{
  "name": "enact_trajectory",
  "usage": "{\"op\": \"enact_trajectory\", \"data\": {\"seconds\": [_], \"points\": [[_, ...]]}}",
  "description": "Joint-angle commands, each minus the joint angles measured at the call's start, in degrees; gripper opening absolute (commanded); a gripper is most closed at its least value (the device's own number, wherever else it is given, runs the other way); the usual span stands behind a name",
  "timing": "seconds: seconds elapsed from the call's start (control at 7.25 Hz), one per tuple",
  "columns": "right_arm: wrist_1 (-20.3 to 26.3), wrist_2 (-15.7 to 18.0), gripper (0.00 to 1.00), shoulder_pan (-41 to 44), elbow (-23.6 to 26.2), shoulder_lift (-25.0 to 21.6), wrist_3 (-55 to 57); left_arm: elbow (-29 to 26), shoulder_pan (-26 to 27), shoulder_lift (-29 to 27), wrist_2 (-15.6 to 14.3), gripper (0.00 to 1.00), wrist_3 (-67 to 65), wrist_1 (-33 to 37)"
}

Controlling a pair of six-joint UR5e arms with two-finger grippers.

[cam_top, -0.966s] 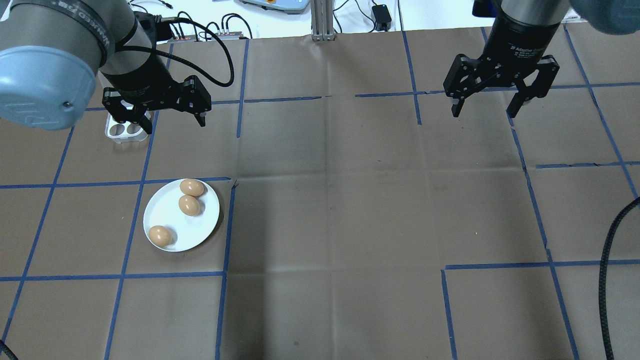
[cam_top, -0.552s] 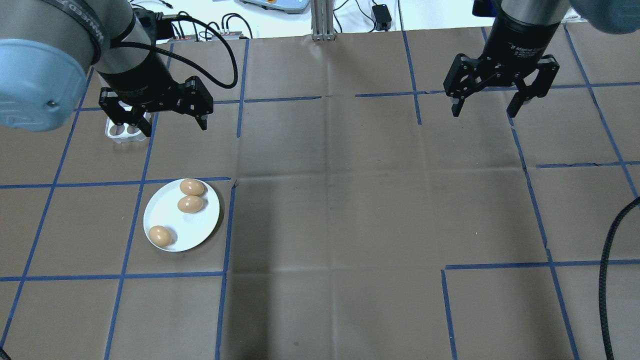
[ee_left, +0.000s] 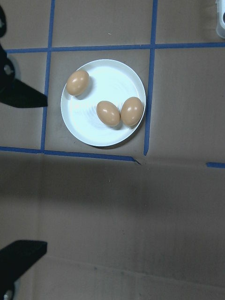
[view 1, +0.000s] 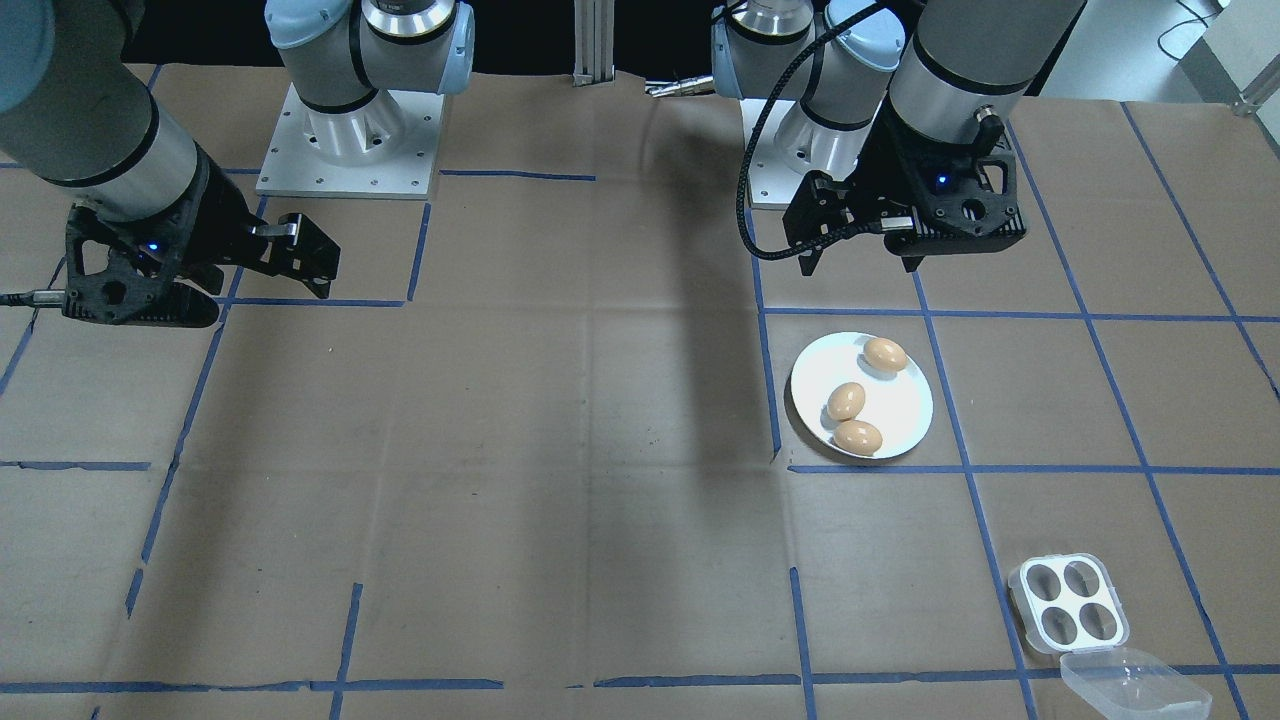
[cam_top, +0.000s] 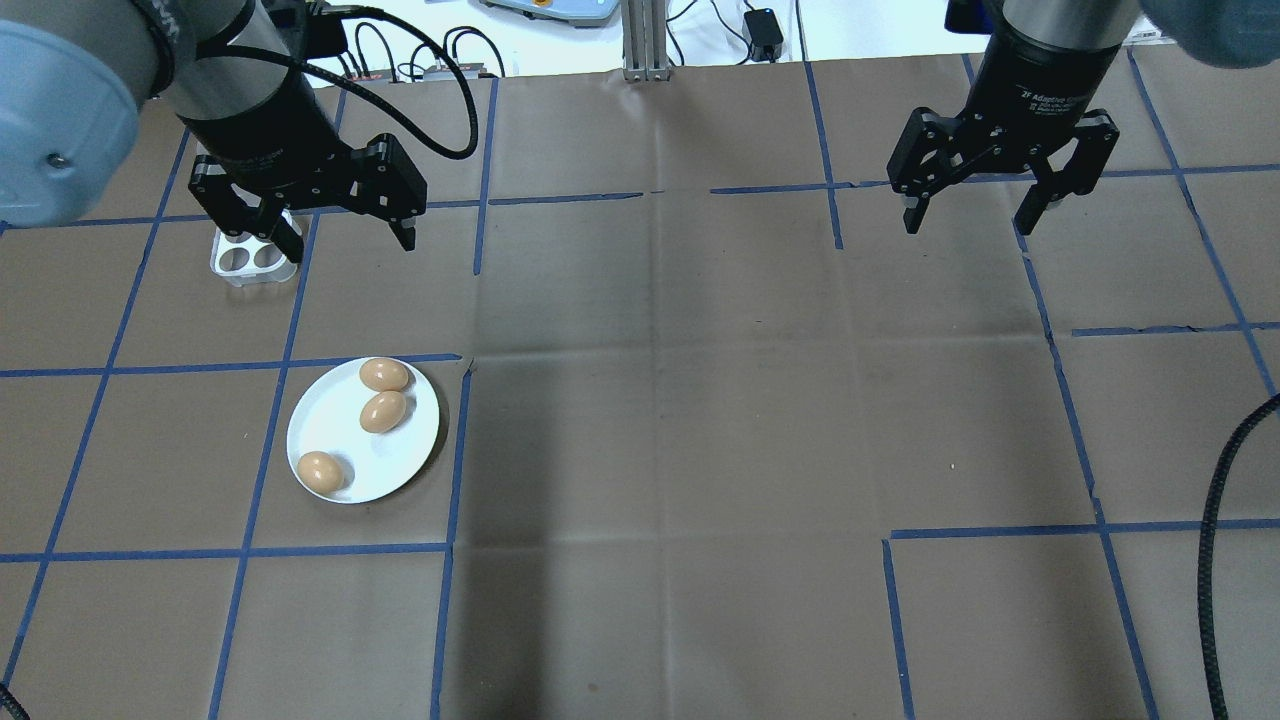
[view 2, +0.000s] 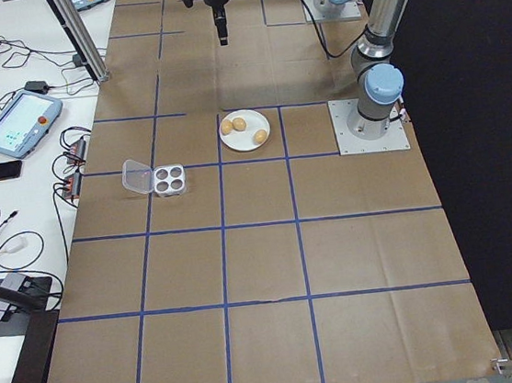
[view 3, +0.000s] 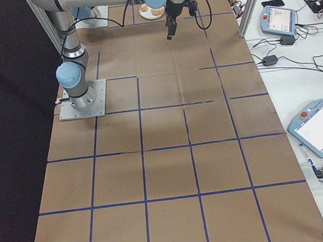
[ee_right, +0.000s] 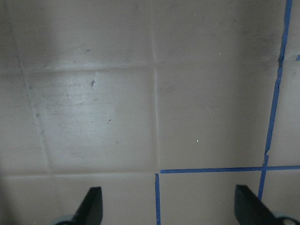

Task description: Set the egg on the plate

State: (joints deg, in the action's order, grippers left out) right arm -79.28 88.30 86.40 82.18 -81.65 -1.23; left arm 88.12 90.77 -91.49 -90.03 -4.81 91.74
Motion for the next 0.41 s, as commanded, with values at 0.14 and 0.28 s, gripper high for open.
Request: {"op": "enact_trajectory", "data": {"seconds": [0.14, 0.28], "points": [[0.0, -0.06, 1.0, 0.0, 0.0, 0.0, 0.0, 0.21, -0.07, -0.01, -0.24, 1.0, 0.06, 0.02], [0.0, 0.03, 1.0, 0.0, 0.0, 0.0, 0.0, 0.38, -0.07, -0.01, -0.24, 1.0, 0.06, 0.02]]}}
